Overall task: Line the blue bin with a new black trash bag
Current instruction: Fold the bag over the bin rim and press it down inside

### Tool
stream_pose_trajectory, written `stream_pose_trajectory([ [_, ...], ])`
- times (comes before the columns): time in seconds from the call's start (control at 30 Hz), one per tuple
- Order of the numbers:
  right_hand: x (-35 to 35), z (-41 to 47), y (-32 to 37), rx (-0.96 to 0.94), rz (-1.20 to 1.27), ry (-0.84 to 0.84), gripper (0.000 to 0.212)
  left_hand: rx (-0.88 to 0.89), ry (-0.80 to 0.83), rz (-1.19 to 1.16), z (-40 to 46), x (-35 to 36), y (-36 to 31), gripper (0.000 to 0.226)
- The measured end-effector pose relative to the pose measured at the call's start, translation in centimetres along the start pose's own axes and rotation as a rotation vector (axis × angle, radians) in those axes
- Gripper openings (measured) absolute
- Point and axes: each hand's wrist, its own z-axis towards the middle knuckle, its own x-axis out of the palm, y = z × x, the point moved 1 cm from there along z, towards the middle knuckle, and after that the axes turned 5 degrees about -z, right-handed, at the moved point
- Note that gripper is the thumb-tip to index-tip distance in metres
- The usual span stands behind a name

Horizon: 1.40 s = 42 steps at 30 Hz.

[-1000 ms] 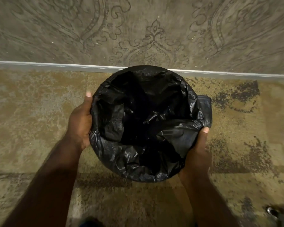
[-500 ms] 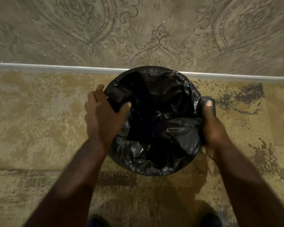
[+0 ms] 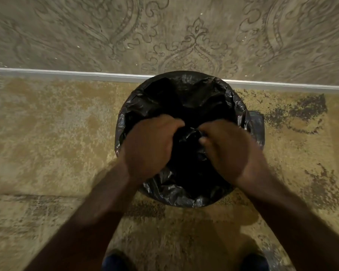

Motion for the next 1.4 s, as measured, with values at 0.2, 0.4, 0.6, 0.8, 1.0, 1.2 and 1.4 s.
stream_pose_trajectory([
  [0.2,3.6,0.7,-0.2,-0.15,-0.476,1.088,0.063,-0.243,0.734,0.844,0.2,2.3,2.7,0.077],
  [0.4,4.1,0.0,-0.3,-0.135,-0.544,1.185,0.08,-0.284,0.884,0.986,0.1,1.2,3.9,0.088],
  [0.6,3.2,1.2,0.9,-0.293,-0.413,0.728,0.052,-0.11,0.621,0.687,0.0,1.5,1.1,0.068],
  [0.8,3.2,2.7,-0.6,-0.335,-0.695,0.738,0.047,-0.253,1.041,0.107,-2.3,5.6,-4.2,0.067],
  [1.0,3.0,3.0,-2.2,-0.327,-0.935,0.985,0.054,-0.558,1.076,-0.233,-3.3,5.8,-3.1,0.078],
  [1.2,0.9,8.4,-1.2,-0.195,0.039,0.602,0.038,-0.357,0.451,-0.478,-0.1,1.3,-1.9,0.031],
  [1.4,1.5,11.4,-3.7,0.251,0.392,0.531,0.064,-0.9,0.457,-0.644,0.1,-0.3,3.1,0.032],
])
